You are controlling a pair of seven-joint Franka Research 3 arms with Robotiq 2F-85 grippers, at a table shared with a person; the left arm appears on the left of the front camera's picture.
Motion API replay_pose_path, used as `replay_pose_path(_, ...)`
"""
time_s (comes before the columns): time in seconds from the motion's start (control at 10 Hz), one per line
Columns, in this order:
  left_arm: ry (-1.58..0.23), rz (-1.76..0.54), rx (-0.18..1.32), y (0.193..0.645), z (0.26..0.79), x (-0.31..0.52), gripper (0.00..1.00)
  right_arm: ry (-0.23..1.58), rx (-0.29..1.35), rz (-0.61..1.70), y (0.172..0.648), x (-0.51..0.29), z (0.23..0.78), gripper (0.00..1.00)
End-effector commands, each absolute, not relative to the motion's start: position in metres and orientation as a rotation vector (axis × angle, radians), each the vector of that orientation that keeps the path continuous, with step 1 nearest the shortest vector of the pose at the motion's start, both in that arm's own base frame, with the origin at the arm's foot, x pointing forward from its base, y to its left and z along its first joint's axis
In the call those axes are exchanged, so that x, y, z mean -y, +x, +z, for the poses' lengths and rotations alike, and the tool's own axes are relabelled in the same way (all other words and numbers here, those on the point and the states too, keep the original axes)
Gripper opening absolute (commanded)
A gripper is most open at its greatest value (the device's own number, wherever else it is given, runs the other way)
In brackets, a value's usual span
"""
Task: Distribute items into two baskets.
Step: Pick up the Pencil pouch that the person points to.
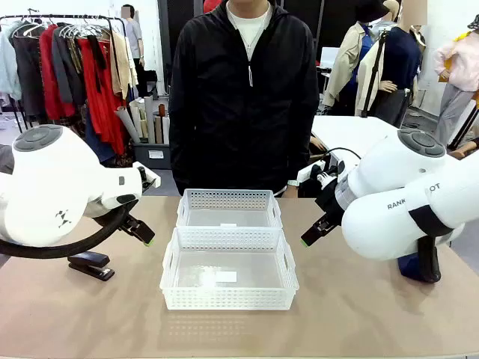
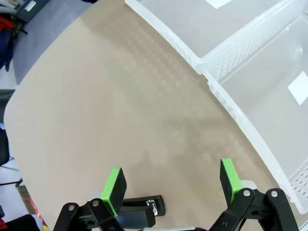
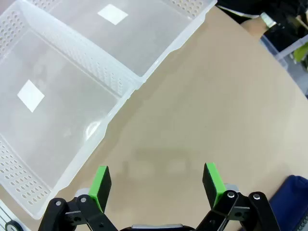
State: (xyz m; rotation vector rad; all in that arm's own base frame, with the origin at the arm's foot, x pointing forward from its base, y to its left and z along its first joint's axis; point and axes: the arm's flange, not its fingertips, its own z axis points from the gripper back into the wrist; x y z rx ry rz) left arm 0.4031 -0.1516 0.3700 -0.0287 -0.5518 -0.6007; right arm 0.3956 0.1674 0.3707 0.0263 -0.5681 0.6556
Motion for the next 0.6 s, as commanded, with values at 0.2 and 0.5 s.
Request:
replay_pose_path(0.2, -0.029, -0.601, 0.552, 0.4031, 0.3701, 0.1516, 1.0, 0.026, 0.568, 0.656, 0.3956, -0.1674, 0.3707, 1.0)
replay_pose_path(0.5, -0.029, -0.601, 0.552, 0.4031, 0.3701, 0.1516, 1.0, 0.026, 0.568, 0.656, 0.3956, -0.1674, 0.3707, 1.0)
